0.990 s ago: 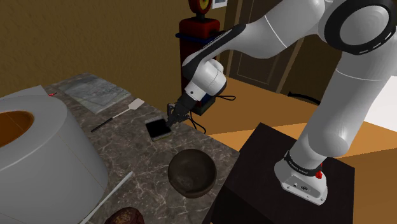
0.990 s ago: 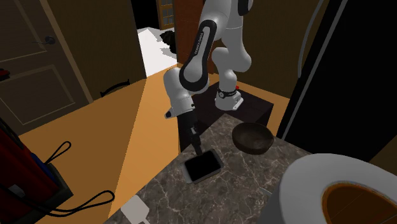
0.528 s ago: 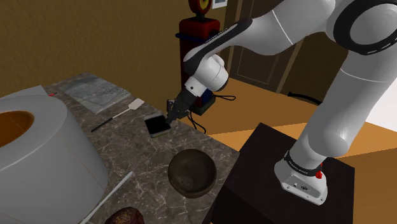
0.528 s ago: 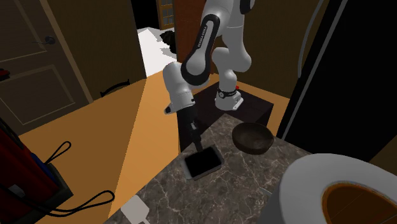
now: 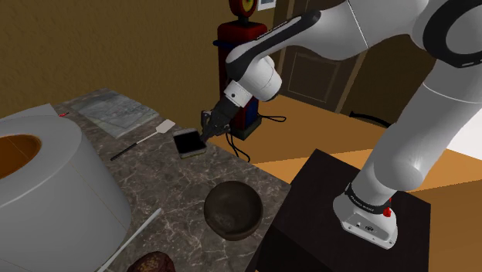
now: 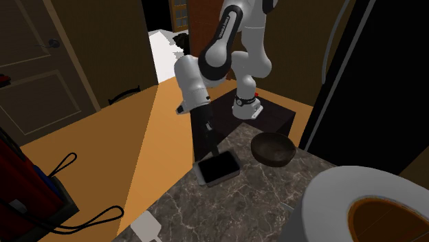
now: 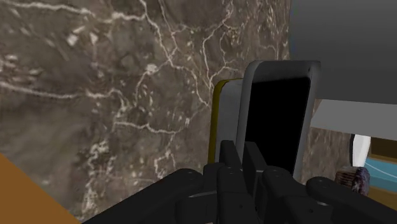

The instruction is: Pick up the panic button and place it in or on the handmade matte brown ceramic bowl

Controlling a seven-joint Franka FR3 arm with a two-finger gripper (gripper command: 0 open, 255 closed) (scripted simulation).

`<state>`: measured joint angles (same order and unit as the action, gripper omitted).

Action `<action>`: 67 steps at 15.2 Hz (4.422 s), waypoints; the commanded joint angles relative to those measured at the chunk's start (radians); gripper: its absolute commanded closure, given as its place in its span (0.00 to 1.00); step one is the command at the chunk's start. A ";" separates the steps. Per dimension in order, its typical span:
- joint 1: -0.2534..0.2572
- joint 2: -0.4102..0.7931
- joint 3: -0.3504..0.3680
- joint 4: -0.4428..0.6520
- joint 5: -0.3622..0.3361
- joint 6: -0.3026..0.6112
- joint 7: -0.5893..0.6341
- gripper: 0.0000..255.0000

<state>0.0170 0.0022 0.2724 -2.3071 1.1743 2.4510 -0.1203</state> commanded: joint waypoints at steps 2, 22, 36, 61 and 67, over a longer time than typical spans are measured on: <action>-0.003 -0.030 -0.003 0.004 -0.030 -0.022 0.042 1.00; 0.089 -0.526 0.061 -0.326 0.013 -0.083 0.247 1.00; 0.255 -0.897 0.190 -0.591 0.129 -0.072 0.435 1.00; 0.180 -0.497 0.126 -0.504 0.321 0.020 0.082 0.00; 0.180 -0.497 0.126 -0.504 0.321 0.020 0.082 1.00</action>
<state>0.1967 -0.4952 0.3980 -2.8114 1.4956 2.4710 -0.0382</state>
